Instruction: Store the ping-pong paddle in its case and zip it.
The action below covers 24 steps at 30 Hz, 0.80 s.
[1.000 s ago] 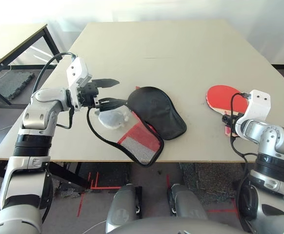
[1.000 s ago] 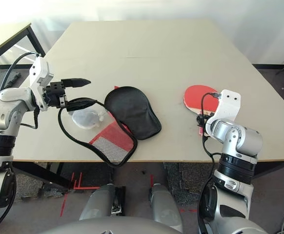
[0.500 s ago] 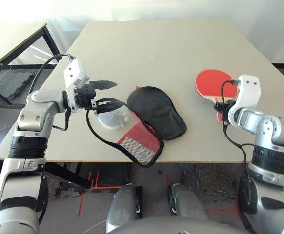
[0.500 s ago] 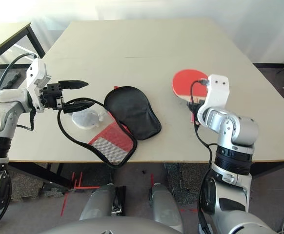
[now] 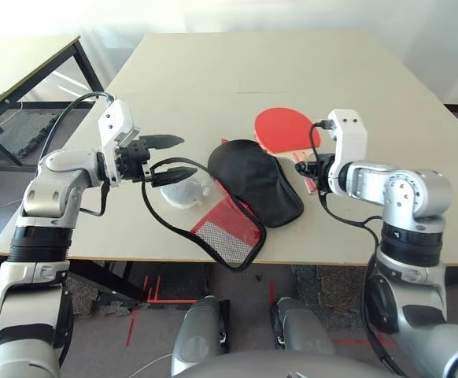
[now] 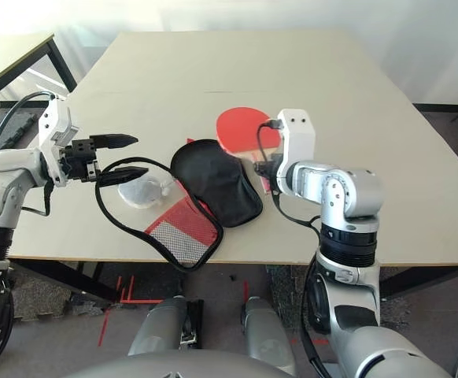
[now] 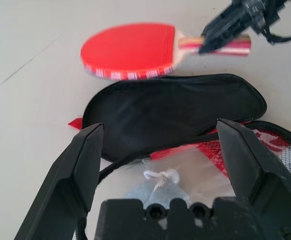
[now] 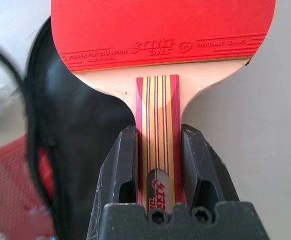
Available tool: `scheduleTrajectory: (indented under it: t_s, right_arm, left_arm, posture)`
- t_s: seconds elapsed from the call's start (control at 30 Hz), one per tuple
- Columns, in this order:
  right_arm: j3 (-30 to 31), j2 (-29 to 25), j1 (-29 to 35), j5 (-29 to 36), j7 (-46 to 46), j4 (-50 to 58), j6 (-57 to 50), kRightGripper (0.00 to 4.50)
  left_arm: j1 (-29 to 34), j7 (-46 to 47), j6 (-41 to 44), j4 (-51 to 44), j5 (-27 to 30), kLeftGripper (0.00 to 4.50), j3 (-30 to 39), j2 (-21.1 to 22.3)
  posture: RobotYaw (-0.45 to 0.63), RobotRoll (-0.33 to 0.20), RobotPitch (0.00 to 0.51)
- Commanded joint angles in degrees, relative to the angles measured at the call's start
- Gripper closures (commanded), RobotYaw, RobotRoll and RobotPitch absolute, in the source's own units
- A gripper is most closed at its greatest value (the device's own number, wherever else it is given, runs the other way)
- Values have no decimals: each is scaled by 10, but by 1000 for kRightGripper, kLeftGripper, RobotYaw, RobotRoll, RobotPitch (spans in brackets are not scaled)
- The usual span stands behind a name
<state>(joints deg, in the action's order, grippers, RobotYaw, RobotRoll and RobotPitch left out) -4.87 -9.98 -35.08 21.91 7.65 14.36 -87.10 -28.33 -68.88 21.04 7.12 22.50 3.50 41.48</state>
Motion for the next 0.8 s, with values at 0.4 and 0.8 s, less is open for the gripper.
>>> scheduleTrajectory:
  t_s: [0.4, 0.8]
  right_arm:
    - [79, 15, 8, -16, 29, -53, 51, 3453]
    - [87, 35, 18, -31, 24, -89, 78, 3453]
  left_arm:
    - [25, 17, 13, -28, 11, 0, 19, 16]
    - [37, 24, 18, -38, 16, 0, 25, 26]
  posture:
    - [118, 0, 35]
    - [136, 0, 36]
